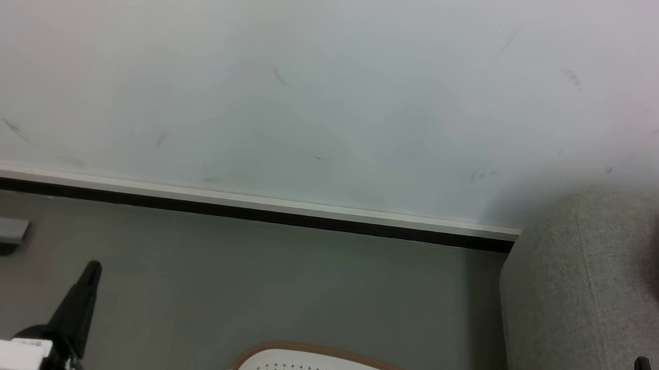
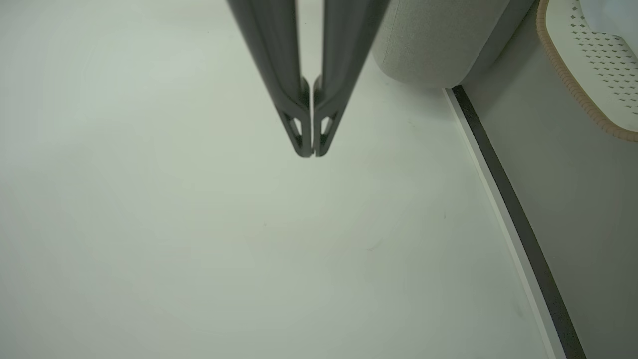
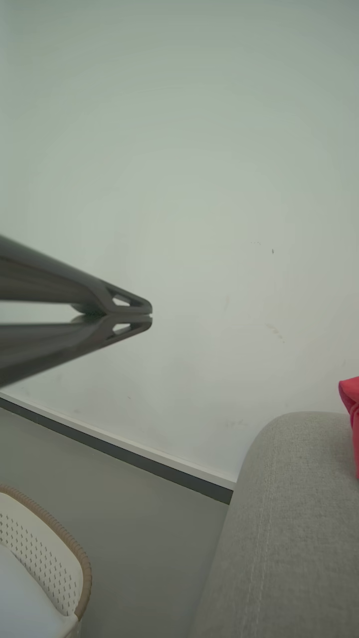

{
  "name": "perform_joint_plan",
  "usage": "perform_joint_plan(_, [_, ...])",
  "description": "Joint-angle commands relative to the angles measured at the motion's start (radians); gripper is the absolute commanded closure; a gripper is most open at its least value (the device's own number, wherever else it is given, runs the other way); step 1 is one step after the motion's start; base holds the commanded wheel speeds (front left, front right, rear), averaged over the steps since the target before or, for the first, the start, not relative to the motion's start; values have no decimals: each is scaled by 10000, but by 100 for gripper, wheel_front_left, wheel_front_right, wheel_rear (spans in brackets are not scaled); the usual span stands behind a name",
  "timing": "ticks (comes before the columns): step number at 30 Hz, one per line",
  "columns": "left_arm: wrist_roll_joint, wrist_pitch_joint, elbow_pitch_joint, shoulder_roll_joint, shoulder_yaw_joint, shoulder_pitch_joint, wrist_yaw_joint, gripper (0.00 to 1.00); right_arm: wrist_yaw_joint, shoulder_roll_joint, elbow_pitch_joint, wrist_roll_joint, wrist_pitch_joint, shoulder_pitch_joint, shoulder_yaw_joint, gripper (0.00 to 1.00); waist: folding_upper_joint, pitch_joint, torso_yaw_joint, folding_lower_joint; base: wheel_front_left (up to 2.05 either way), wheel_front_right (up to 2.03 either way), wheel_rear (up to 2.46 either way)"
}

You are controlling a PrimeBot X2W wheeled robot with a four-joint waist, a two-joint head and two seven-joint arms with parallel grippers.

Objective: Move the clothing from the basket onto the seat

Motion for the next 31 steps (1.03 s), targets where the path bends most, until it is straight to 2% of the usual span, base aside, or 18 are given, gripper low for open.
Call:
perform_joint_plan(1, [-137,44,-28,70,25,-67,-63,100,-21,1,-39,-38,23,-118,-47,100,-1,0,0,0,0,0,0])
perform_joint_plan(31, [-138,41,-28,70,23,-67,-63,100,-21,8,-39,-51,35,-119,-55,100,-1,0,0,0,0,0,0])
